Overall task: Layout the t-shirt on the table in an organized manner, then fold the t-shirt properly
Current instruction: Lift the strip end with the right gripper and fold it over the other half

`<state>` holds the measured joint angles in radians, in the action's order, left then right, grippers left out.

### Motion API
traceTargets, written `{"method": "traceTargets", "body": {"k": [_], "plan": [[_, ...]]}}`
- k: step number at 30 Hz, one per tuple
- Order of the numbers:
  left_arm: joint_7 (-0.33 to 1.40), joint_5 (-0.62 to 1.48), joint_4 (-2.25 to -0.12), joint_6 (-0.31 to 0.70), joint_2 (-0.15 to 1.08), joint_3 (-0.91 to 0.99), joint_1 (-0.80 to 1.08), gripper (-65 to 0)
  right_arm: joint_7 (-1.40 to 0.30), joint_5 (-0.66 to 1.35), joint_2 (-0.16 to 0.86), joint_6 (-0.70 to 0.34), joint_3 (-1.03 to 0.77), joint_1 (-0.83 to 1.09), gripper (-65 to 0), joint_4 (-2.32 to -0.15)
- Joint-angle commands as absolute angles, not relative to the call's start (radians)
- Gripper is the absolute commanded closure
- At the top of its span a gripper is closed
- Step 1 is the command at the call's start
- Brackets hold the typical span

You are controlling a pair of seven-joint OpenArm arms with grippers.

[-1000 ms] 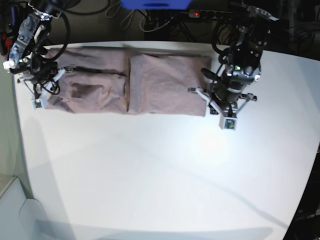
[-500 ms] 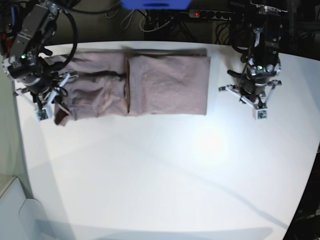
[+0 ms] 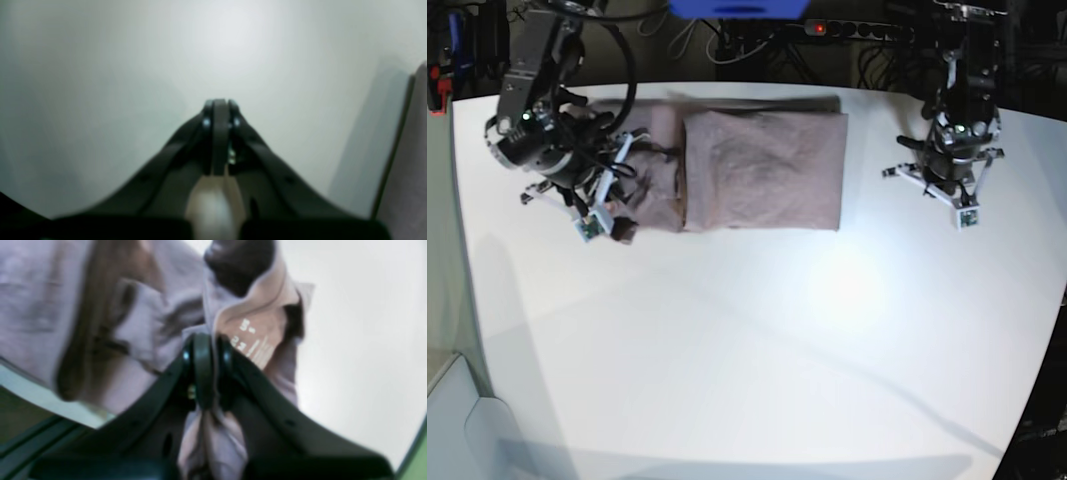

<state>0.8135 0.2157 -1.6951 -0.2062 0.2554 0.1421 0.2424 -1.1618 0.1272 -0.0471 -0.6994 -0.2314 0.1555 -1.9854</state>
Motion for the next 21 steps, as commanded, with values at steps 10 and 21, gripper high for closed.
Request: {"method": "traceTargets", "body": {"k": [10, 21], "plan": [[0.797, 0.214, -1.661, -0.209, 0.263, 0.147, 0.228, 0.0, -1.141, 0.140, -0.079, -0.698, -0.061, 0.117, 0.0, -2.028], [0.794, 0.213, -1.659, -0.209, 0.263, 0.064, 0.225, 0.0, -1.144, 0.140, -0.145, -0.698, 0.140, 0.058, 0.0, -2.032]]}}
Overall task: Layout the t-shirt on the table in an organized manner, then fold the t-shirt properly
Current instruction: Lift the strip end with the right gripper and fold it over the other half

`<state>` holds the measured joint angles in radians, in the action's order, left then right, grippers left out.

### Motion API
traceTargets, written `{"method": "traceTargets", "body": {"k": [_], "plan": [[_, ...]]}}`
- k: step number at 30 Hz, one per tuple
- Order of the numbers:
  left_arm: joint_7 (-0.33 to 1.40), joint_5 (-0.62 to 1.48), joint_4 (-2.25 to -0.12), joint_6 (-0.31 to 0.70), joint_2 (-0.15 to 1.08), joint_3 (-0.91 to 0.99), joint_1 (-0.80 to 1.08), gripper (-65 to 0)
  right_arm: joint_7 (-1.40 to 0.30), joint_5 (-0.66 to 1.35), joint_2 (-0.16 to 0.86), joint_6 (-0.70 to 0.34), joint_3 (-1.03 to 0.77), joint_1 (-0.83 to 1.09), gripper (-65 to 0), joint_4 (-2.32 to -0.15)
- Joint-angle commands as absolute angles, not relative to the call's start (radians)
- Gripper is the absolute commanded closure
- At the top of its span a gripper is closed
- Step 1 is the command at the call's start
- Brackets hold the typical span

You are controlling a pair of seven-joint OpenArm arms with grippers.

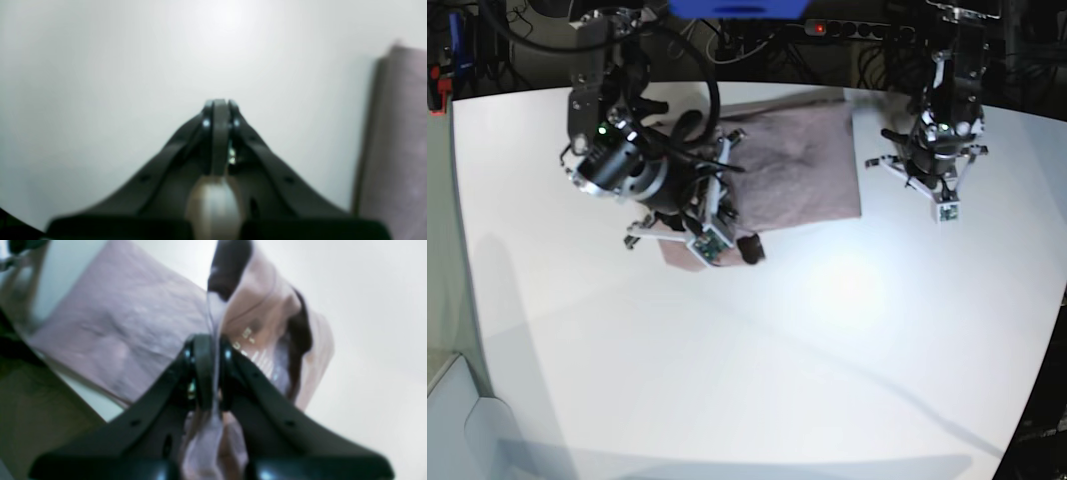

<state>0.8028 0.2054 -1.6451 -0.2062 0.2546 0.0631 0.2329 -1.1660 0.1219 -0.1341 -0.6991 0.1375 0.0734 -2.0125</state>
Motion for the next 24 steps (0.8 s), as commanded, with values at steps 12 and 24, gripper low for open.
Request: {"method": "traceTargets", "body": {"k": [12, 24], "plan": [[0.791, 0.213, -1.578, -0.209, 0.246, 0.015, 0.196, 0.0, -1.179, 0.140, -0.150, -0.698, 0.219, 0.025, 0.0, -2.035], [0.797, 0.214, -1.581, -0.209, 0.199, 0.013, 0.166, 0.0, -1.171, 0.136, -0.157, -0.698, 0.334, 0.027, 0.0, -2.011]]}}
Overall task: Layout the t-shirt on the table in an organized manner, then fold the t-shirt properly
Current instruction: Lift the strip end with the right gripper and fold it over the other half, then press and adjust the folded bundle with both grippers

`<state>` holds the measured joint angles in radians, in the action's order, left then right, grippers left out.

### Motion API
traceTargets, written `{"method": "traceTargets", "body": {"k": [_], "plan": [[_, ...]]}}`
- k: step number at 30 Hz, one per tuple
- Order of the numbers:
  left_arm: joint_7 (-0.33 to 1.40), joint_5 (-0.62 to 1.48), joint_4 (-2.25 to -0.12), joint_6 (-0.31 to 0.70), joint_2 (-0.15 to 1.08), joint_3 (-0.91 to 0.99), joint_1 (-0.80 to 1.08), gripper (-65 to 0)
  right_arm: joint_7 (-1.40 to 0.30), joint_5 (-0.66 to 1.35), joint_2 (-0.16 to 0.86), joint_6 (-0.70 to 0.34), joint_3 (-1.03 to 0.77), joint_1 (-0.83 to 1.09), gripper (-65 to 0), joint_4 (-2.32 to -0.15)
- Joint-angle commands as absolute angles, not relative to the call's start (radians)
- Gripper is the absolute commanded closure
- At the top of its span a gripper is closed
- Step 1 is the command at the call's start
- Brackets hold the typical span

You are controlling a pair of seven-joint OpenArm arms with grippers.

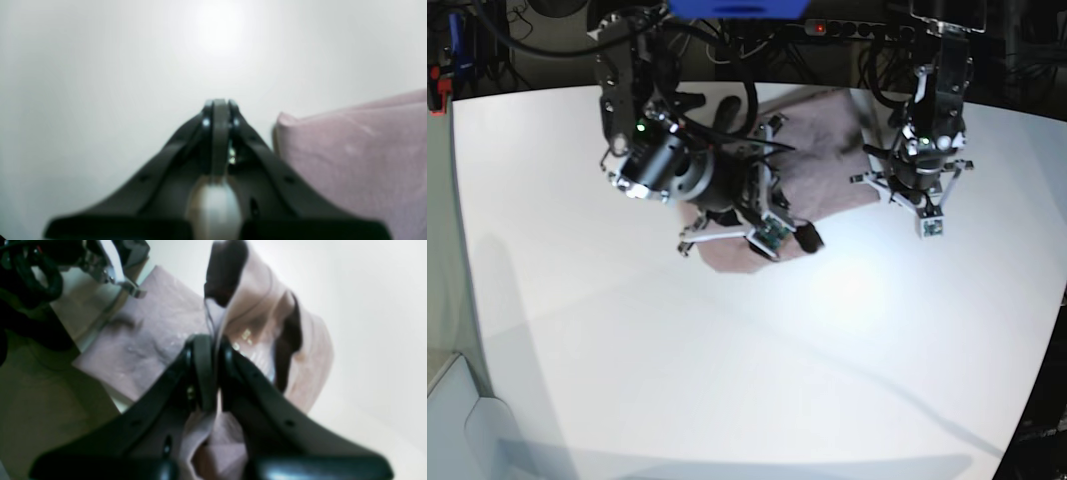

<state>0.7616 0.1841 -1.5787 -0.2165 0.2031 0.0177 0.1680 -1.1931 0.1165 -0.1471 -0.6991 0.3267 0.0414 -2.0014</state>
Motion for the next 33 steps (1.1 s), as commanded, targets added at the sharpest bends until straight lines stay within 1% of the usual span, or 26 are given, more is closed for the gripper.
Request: {"method": "traceTargets", "body": {"k": [1, 11, 14, 17, 23, 29, 33], "plan": [[0.796, 0.214, -1.581, -0.209, 0.193, 0.013, 0.163, 0.0, -1.170, 0.136, -0.157, -0.698, 0.337, 0.027, 0.0, -1.998], [0.797, 0.213, -1.578, -0.209, 0.174, 0.013, 0.153, 0.0, -1.104, 0.142, -0.157, -0.698, 0.338, 0.027, 0.0, -1.873], [0.797, 0.213, -1.578, -0.209, 0.174, 0.013, 0.153, 0.0, -1.104, 0.220, -0.157, -0.698, 0.338, 0.022, 0.0, -1.857], [0.802, 0.213, -1.578, -0.209, 0.174, 0.013, 0.142, 0.0, -1.096, 0.274, -0.157, -0.698, 0.337, -0.005, 0.0, -1.788], [0.802, 0.213, -1.583, -0.209, 0.174, 0.013, 0.140, 0.0, -1.003, 0.378, -0.157, -0.698, 0.337, -0.048, 0.0, -1.627], [0.802, 0.213, -1.590, -0.209, 0.174, 0.013, 0.143, 0.0, -0.932, 0.424, -0.157, -0.698, 0.338, -0.093, 0.0, -1.488], [0.802, 0.213, -1.621, -0.209, 0.182, 0.019, 0.148, 0.0, -0.892, 0.424, -0.157, -0.698, 0.340, -0.096, 0.0, -1.446]]}}
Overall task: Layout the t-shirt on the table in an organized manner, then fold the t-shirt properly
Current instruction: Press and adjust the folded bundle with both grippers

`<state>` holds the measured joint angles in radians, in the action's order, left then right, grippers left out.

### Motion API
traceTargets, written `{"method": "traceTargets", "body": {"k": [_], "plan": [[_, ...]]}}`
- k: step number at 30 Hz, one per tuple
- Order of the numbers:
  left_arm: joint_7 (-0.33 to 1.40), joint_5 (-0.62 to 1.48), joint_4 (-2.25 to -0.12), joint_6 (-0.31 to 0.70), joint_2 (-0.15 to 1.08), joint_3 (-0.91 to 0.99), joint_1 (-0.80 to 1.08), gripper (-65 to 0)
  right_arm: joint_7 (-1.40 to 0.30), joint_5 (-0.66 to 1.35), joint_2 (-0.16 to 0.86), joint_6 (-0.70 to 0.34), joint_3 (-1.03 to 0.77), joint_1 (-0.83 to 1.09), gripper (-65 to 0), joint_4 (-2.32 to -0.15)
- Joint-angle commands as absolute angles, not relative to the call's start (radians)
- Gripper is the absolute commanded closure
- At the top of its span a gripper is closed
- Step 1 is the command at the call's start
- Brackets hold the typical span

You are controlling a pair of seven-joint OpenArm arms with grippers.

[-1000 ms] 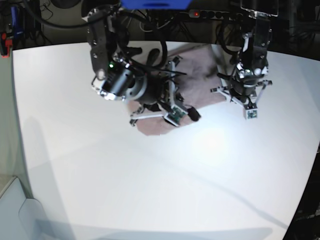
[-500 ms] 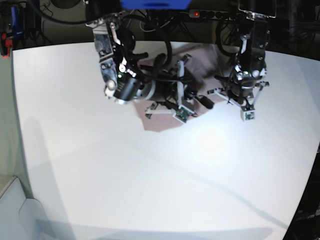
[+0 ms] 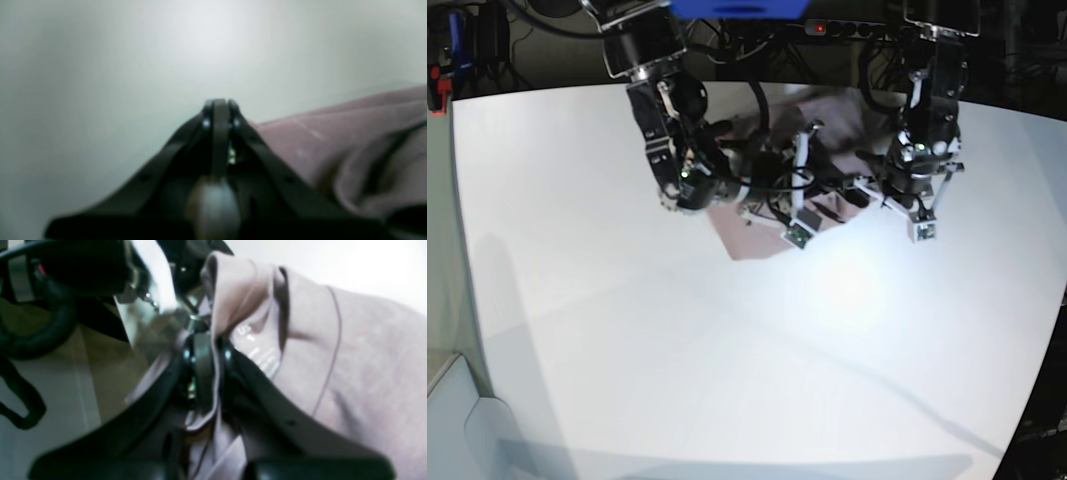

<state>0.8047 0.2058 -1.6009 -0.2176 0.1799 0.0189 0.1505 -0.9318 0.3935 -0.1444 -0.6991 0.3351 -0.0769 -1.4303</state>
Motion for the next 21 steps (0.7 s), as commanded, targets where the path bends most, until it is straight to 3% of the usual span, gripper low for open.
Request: {"method": "traceTargets", "body": {"k": [1, 6, 12, 21], "plan": [[0.803, 0.213, -1.638, -0.209, 0.183, 0.019, 0.150, 0.0, -0.885, 0.421, -0.157, -0.698, 0.340, -0.096, 0.0, -1.435], [0.805, 0.213, -1.724, -0.209, 0.208, 0.033, 0.153, 0.0, -0.858, 0.421, -0.157, -0.698, 0.340, -0.108, 0.0, -1.386], [0.938, 0.213, -1.794, -0.209, 0.209, 0.125, 0.166, 0.0, -0.858, 0.420, -0.157, -0.698, 0.338, -0.111, 0.0, -1.377], [1.024, 0.216, -1.845, -0.209, 0.179, 0.151, 0.317, 0.0, -0.858, 0.421, -0.153, -0.698, 0.337, -0.113, 0.0, -1.386]]}}
